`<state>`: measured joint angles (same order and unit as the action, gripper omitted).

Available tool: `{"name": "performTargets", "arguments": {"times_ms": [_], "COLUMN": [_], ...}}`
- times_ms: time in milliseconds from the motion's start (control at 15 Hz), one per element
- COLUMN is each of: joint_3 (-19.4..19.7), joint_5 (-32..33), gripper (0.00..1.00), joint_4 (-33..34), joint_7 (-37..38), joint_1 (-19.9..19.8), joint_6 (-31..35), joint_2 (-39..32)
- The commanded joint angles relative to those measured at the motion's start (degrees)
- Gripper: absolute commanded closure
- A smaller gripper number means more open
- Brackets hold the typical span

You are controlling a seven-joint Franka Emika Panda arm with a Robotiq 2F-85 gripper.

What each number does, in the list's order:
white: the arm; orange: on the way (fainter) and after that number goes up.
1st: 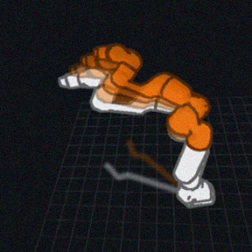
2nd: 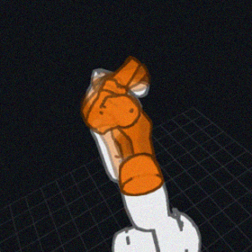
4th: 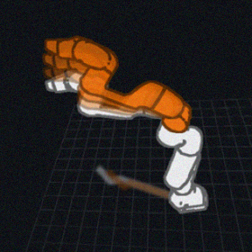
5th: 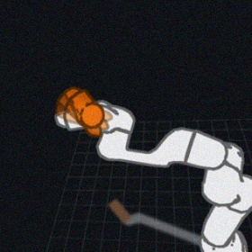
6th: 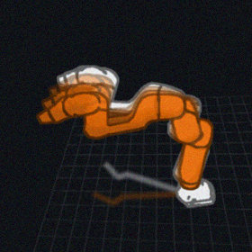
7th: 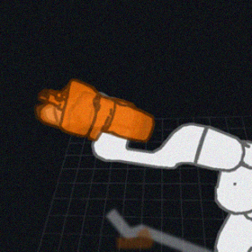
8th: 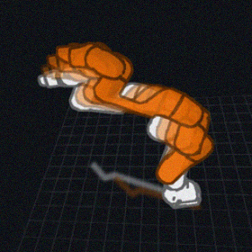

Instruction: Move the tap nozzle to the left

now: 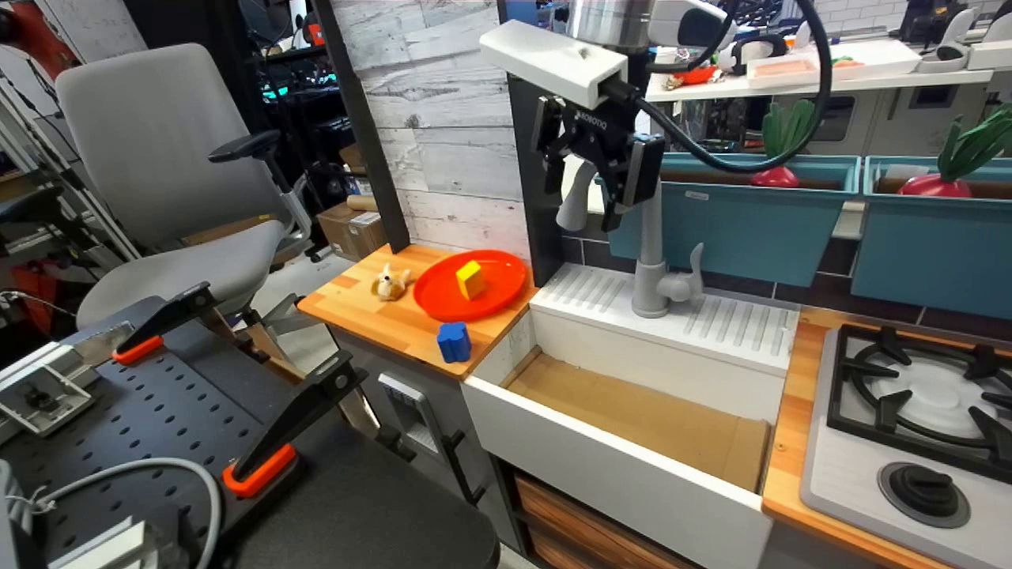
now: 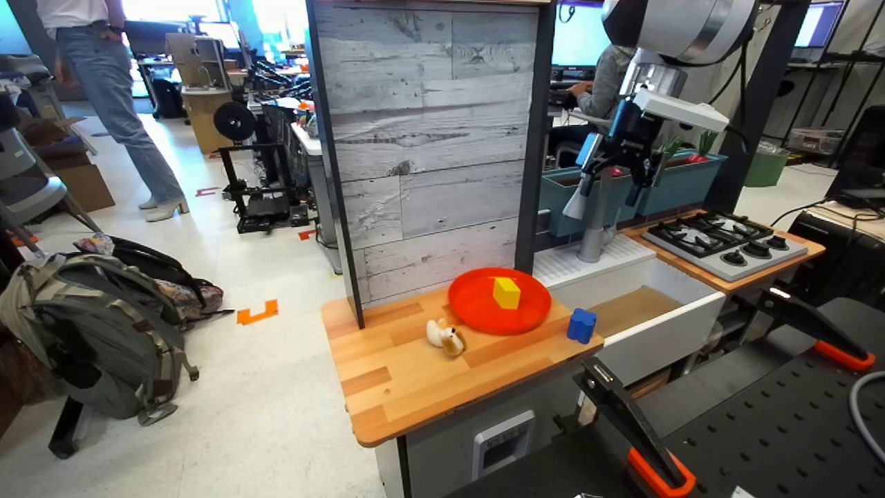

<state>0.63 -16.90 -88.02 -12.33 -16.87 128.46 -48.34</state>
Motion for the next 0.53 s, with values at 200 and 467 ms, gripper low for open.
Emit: {"name": "performTargets", "arguments": {"times_ms": [200,467], "joint_3": [-1.55,-1.1], "joint_5": [2.33,1.37], "gripper": [0.0,0.0], "joint_4": [-22.08,-14.91], "joint_7": [-10.57,-7.73], "joint_1": [0.11,-0.08], "joint_6": [7.23,4.11], "joint_2": [18.22,13.02]}}
